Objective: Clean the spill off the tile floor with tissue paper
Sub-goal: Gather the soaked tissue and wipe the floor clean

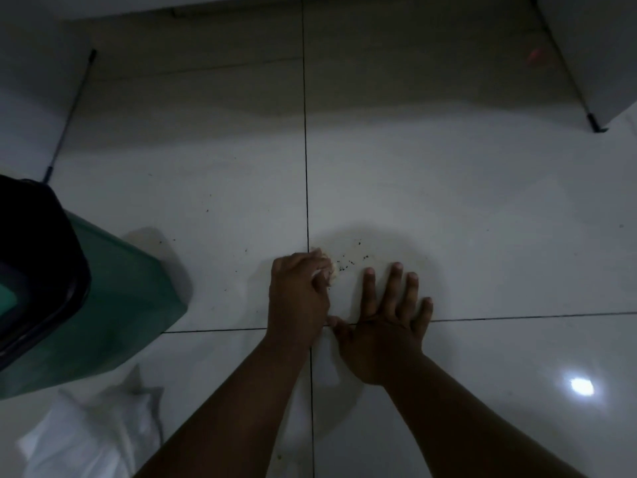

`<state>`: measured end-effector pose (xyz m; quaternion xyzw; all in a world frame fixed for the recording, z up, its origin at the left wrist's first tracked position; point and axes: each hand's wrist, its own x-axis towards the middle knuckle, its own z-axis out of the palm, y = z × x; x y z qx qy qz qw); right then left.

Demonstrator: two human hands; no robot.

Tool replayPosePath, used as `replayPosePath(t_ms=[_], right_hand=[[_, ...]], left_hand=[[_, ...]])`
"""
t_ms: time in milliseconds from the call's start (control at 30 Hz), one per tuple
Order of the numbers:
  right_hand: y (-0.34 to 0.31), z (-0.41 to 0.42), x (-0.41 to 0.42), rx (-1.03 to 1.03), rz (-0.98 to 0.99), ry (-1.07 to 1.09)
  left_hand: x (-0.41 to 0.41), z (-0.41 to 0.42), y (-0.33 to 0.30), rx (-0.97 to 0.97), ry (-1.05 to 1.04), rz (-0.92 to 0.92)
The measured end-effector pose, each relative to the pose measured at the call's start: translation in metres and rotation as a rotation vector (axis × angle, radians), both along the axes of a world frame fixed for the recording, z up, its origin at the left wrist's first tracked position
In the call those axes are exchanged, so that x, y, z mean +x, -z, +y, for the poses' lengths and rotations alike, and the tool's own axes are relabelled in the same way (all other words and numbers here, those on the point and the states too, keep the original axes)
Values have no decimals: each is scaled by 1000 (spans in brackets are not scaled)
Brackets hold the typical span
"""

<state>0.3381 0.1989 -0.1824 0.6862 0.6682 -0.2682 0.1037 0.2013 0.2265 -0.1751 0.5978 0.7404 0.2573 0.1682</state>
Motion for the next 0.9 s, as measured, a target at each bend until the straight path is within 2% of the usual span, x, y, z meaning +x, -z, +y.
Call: replayPosePath(t_ms=[467,700,900], right_hand=[[-3,2,-1,-37,-9,-16],[-3,2,-1,-31,-14,-18],[-2,0,0,-7,-3,-14]], left_hand=[[4,-35,-9,-98,12,-77],[-18,-49,-8,-78,165,-3],[-20,-49,-4,14,15,4]])
